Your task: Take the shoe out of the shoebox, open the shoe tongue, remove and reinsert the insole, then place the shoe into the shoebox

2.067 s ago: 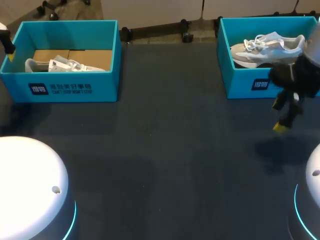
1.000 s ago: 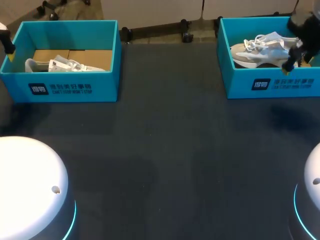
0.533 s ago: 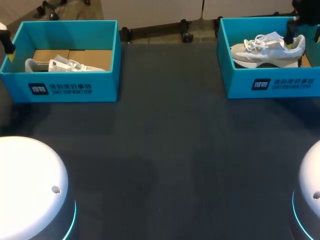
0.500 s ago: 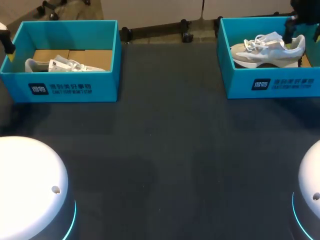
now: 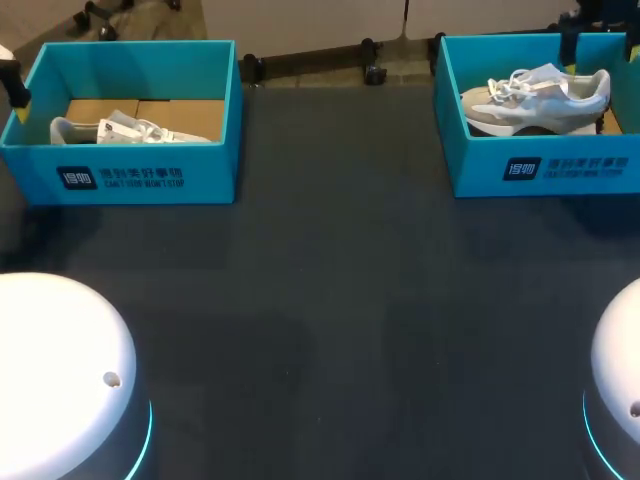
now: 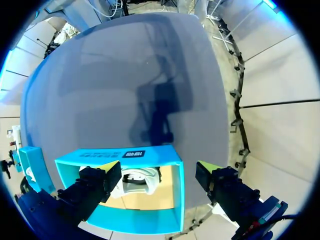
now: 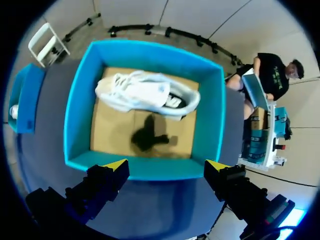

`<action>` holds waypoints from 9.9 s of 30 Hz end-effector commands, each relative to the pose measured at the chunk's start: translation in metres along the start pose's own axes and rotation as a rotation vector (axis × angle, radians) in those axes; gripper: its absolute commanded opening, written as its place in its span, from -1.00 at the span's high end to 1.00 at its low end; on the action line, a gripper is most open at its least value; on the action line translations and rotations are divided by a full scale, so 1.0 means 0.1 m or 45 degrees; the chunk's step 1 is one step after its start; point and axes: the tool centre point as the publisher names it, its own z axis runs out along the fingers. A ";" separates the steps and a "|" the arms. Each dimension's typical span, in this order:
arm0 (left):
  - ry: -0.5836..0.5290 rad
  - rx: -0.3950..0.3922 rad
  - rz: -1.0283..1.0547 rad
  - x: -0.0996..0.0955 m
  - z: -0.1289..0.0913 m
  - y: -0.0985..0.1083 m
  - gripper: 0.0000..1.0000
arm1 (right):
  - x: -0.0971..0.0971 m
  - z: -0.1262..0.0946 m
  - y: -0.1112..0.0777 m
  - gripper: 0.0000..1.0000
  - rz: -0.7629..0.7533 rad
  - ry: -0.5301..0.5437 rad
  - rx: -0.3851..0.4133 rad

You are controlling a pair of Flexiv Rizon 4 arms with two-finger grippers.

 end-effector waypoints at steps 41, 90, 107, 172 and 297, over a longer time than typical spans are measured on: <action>0.002 0.000 0.002 0.00 0.00 0.00 -1.00 | -0.41 0.94 0.83 -1.00 0.134 0.029 0.064; 0.002 0.000 0.002 0.00 0.00 0.00 -1.00 | -0.52 1.83 1.02 -0.95 0.208 0.170 0.215; 0.002 0.000 0.002 0.00 0.00 0.00 -1.00 | -0.52 2.03 0.97 -0.87 0.233 0.287 0.259; 0.002 0.000 0.002 0.00 0.00 0.00 -1.00 | -0.91 0.78 0.93 1.00 0.293 0.185 0.085; 0.002 0.000 0.002 0.00 0.00 0.00 -1.00 | 2.43 -0.81 -2.67 1.00 0.372 0.210 0.086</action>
